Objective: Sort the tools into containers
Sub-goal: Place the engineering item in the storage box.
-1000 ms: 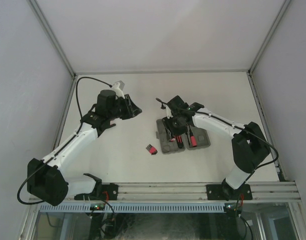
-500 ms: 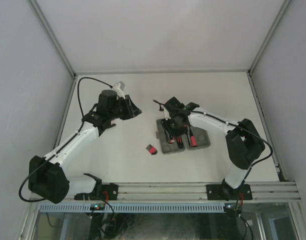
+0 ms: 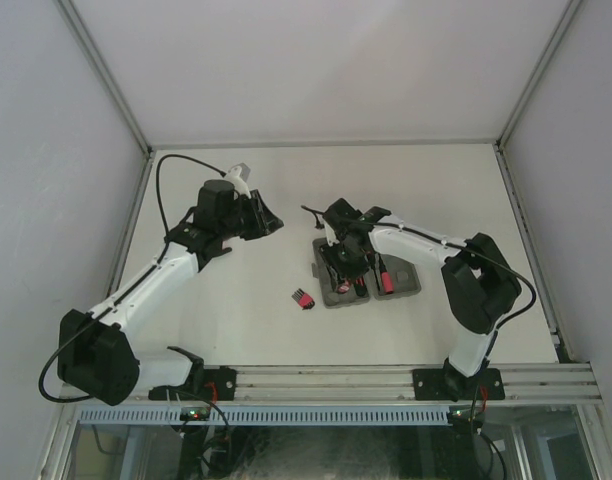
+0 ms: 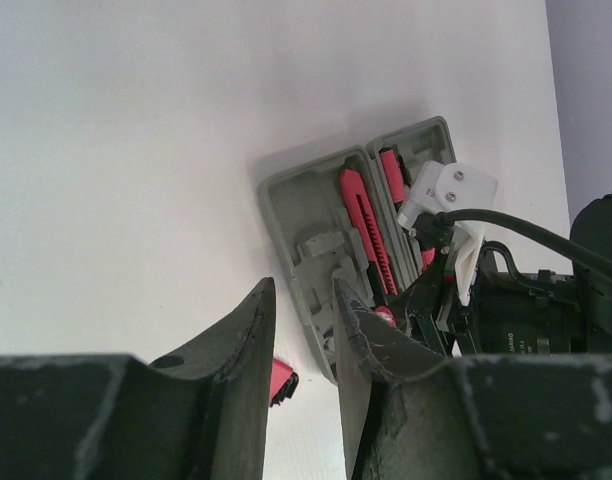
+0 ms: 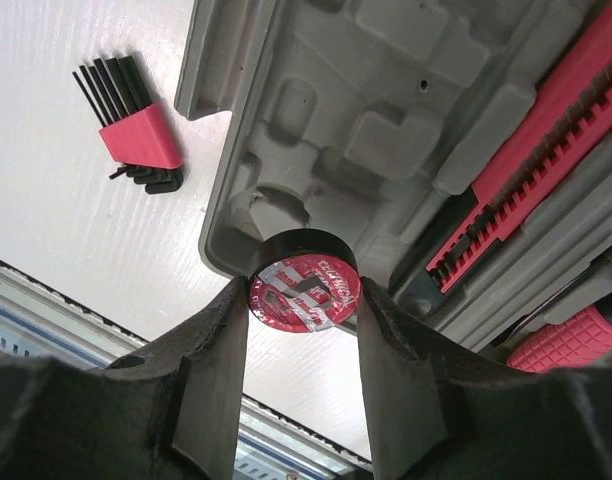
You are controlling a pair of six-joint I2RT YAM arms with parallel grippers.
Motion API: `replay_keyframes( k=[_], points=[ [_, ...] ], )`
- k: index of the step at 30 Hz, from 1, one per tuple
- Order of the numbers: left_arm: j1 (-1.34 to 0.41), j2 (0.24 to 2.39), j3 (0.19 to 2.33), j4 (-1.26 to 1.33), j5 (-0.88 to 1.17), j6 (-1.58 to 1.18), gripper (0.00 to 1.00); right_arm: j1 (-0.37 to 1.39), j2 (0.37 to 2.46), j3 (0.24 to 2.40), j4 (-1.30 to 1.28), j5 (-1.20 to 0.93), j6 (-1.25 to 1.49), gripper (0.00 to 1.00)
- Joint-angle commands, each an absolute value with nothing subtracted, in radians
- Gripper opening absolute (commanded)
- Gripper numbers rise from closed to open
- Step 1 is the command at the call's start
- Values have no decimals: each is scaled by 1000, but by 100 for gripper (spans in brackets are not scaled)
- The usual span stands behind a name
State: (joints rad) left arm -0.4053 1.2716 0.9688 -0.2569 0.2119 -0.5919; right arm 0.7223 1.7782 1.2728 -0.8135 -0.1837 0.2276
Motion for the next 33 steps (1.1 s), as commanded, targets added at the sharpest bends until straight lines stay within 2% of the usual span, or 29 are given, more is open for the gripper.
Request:
replay_keyframes(
  k=[1,22,33],
  points=[
    [-399,1269,948,-238,209,-600,33,735,1782,1312,-807,-222,230,21],
    [-396,1264,937,-239,209,-601,33,746,1855,1313,-774,-268,237,24],
    [-394,1269,938,-236,214,-600,33,747,1865,1312,-772,-270,241,37]
  ],
)
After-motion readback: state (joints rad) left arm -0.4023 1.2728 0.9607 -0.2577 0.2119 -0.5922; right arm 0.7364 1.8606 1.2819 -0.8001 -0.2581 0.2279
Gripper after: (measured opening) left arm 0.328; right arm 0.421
